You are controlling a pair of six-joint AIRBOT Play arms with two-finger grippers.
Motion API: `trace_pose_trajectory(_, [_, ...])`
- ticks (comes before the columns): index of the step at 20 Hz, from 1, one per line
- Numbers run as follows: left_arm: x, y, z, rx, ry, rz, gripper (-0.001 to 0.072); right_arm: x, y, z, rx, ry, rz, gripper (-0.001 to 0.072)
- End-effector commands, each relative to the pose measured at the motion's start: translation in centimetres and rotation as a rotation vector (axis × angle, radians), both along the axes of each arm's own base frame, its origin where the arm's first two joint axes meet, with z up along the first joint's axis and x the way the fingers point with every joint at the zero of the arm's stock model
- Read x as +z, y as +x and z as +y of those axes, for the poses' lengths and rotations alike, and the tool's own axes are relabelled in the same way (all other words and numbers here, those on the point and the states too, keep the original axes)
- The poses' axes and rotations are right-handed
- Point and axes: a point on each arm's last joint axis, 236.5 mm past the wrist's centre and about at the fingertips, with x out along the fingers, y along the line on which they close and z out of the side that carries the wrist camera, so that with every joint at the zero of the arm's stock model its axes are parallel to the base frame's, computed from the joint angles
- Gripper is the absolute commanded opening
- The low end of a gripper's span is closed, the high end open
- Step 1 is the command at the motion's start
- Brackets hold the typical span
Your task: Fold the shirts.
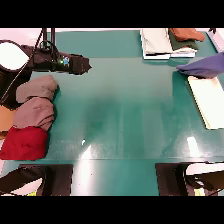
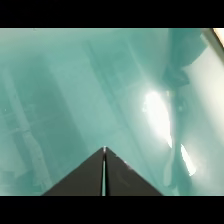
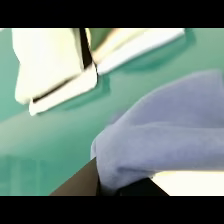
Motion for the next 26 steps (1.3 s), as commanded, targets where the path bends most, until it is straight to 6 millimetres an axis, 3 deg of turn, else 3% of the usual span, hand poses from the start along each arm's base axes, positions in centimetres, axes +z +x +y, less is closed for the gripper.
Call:
trace_pose_trajectory(1, [-0.1, 0.0, 0.0, 0.004, -0.004, 0.007, 0.0024, 3.0, -0.7, -1.2, 0.001, -0.101, -0.017, 0.0019])
trace_pose_trajectory(5, [-0.1, 0.0, 0.0, 0.003, -0.001, 0.008, 0.0025, 3.1, -2.8, -1.6, -0.006, -0.182, 0.053, 0.0019])
trace_pose_trajectory(10, [-0.1, -0.1, 0.0, -0.001, 0.003, 0.004, 0.0025, 1.4, -7.5, -2.7, -0.079, -0.167, 0.123, 0.0019])
trace_pose_trajectory(15, [-0.1, -0.1, 0.0, -0.009, 0.011, -0.004, 0.0025, -3.7, -13.7, -3.0, -0.144, -0.068, 0.260, 0.0020])
trace_pose_trajectory(20, [-0.4, -0.3, 0.0, -0.028, 0.031, -0.006, 0.0025, -10.8, -21.5, -2.6, -0.213, -0.004, 0.472, 0.0024])
trace_pose_trajectory(21, [-0.4, -0.3, 0.0, -0.035, 0.039, -0.010, 0.0025, -11.9, -23.1, -2.5, -0.227, -0.002, 0.515, 0.0069])
trace_pose_trajectory(23, [-0.5, -0.4, 0.0, -0.039, 0.044, -0.009, 0.0025, -13.6, -26.2, -2.9, -0.282, -0.004, 0.578, 0.0433])
trace_pose_trajectory(24, [-0.6, -0.4, 0.0, -0.040, 0.045, -0.007, 0.0025, -13.9, -27.3, -3.2, -0.311, 0.005, 0.586, 0.0547])
trace_pose_trajectory(26, [-0.5, -0.4, 0.1, -0.040, 0.045, -0.008, 0.0025, -12.7, -28.2, -4.0, -0.367, 0.011, 0.551, 0.0566])
